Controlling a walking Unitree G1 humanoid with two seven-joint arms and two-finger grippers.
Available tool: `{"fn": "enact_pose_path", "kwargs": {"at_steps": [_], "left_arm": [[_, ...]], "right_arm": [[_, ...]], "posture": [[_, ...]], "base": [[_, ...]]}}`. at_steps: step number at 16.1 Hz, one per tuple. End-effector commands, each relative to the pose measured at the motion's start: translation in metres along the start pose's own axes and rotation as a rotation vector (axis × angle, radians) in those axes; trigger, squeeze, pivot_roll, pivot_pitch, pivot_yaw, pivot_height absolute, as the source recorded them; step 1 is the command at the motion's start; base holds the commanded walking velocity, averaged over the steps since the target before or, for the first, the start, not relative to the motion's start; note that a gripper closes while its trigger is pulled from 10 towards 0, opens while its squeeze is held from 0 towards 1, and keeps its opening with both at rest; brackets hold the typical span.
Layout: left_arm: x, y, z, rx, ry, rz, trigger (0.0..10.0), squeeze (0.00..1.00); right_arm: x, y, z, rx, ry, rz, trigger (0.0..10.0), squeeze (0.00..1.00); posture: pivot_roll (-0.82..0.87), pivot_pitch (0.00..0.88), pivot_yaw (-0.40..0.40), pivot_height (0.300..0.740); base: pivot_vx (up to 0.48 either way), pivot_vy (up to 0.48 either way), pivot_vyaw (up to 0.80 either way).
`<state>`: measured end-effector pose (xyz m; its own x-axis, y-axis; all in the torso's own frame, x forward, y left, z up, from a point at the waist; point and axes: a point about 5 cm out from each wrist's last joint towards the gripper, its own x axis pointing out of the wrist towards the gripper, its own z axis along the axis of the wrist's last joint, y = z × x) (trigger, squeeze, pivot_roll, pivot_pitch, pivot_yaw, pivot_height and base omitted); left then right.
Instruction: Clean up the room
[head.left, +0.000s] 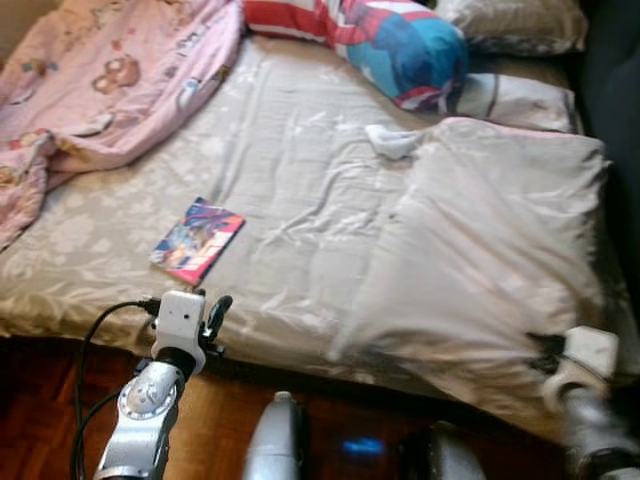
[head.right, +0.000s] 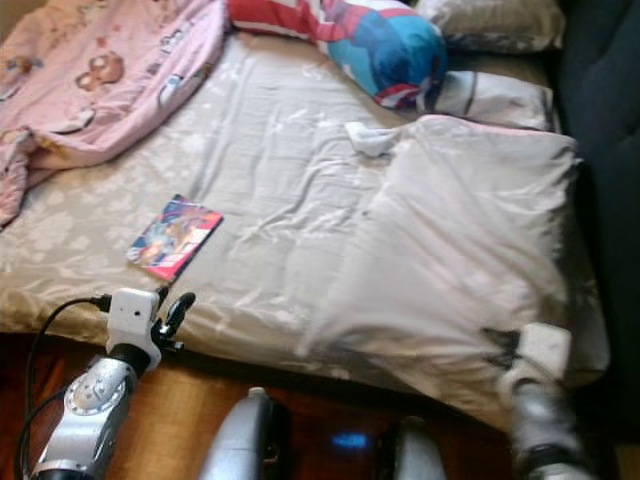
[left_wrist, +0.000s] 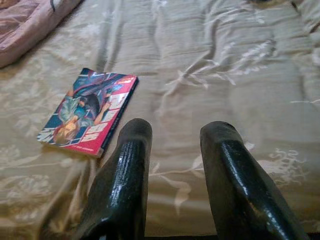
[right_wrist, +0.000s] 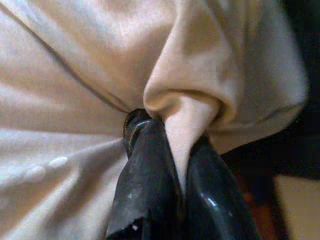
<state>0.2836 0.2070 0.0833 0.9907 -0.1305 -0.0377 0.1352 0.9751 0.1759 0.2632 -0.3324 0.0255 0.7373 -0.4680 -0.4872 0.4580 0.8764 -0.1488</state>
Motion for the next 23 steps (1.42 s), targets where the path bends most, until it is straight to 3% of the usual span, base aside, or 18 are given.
{"fn": "enact_pose_path", "kwargs": {"at_steps": [1, 2, 3, 4, 5, 7, 9, 11, 12, 14, 15, 16, 17, 18, 21, 23], "left_arm": [[-0.006, 0.005, -0.012, -0.001, 0.049, 0.020, 10.0, 0.00], [-0.005, 0.004, -0.012, -0.004, 0.049, 0.018, 10.0, 0.00], [-0.005, 0.004, -0.013, -0.005, 0.049, 0.018, 10.0, 0.00], [-0.003, 0.003, -0.012, -0.008, 0.046, 0.018, 10.0, 0.00], [-0.003, 0.003, -0.012, -0.009, 0.045, 0.017, 10.0, 0.00], [-0.001, 0.003, -0.013, -0.008, 0.047, 0.014, 10.0, 0.00], [-0.002, 0.001, -0.015, -0.007, 0.053, 0.010, 10.0, 0.00], [-0.003, -0.001, -0.016, -0.008, 0.056, 0.009, 10.0, 0.00], [-0.003, 0.000, -0.016, -0.005, 0.060, 0.008, 10.0, 0.00], [-0.003, 0.004, -0.016, 0.003, 0.062, 0.012, 10.0, 0.00], [-0.003, 0.005, -0.016, 0.004, 0.060, 0.015, 10.0, 0.00], [-0.003, 0.005, -0.015, 0.005, 0.059, 0.016, 10.0, 0.00], [-0.003, 0.004, -0.015, 0.004, 0.058, 0.015, 10.0, 0.00], [-0.003, 0.004, -0.016, 0.002, 0.060, 0.015, 10.0, 0.00], [-0.004, 0.002, -0.018, -0.003, 0.065, 0.013, 10.0, 0.00], [-0.004, 0.002, -0.018, -0.006, 0.065, 0.013, 10.0, 0.00]], "right_arm": [[0.000, -0.053, 0.039, -0.004, -0.120, -0.208, 10.0, 0.00], [-0.003, -0.074, 0.060, -0.018, -0.178, -0.291, 10.0, 0.00], [-0.004, -0.079, 0.064, -0.017, -0.188, -0.308, 10.0, 0.00], [-0.010, -0.102, 0.081, -0.017, -0.245, -0.397, 10.0, 0.00], [-0.014, -0.115, 0.091, -0.020, -0.273, -0.444, 10.0, 0.00], [-0.022, -0.137, 0.092, 0.000, -0.264, -0.505, 10.0, 0.00], [-0.014, -0.121, 0.058, 0.066, -0.146, -0.417, 10.0, 0.00], [-0.010, -0.093, 0.013, 0.178, -0.017, -0.354, 10.0, 0.00], [-0.012, -0.073, -0.020, 0.271, 0.089, -0.315, 10.0, 0.00], [-0.014, -0.052, -0.044, 0.368, 0.164, -0.258, 10.0, 0.00], [-0.014, -0.047, -0.048, 0.371, 0.174, -0.242, 10.0, 0.00], [-0.014, -0.046, -0.048, 0.371, 0.168, -0.232, 10.0, 0.22], [-0.013, -0.047, -0.044, 0.375, 0.148, -0.228, 10.0, 0.75], [-0.012, -0.051, -0.038, 0.369, 0.126, -0.236, 10.0, 0.97], [-0.009, -0.057, -0.018, 0.324, 0.029, -0.241, 10.0, 1.00], [-0.007, -0.052, -0.008, 0.270, -0.021, -0.217, 10.0, 1.00]], "posture": [[0.14, 0.261, 0.083, 0.660], [0.13, 0.259, 0.082, 0.660], [0.13, 0.259, 0.082, 0.660], [0.13, 0.257, 0.082, 0.660], [0.12, 0.257, 0.082, 0.660], [0.11, 0.257, 0.079, 0.660], [0.11, 0.258, 0.078, 0.660], [0.12, 0.259, 0.083, 0.660], [0.13, 0.258, 0.085, 0.660], [0.13, 0.262, 0.086, 0.660], [0.13, 0.263, 0.086, 0.660], [0.13, 0.265, 0.087, 0.660], [0.13, 0.266, 0.085, 0.660], [0.13, 0.270, 0.084, 0.660], [0.13, 0.274, 0.081, 0.660], [0.13, 0.275, 0.080, 0.660]], "base": [[0.000, 0.000, 0.00], [0.000, 0.000, 0.00], [0.000, 0.000, 0.00], [0.000, 0.000, 0.00], [0.000, 0.000, 0.00], [0.000, 0.000, 0.00], [0.000, 0.000, 0.00], [0.000, 0.000, 0.00], [0.000, 0.000, 0.00], [0.000, 0.000, 0.00], [0.000, 0.000, 0.00], [0.000, 0.000, 0.00], [0.000, 0.000, 0.00], [0.000, 0.000, 0.00], [0.000, 0.000, 0.00], [0.000, 0.000, 0.00]]}}
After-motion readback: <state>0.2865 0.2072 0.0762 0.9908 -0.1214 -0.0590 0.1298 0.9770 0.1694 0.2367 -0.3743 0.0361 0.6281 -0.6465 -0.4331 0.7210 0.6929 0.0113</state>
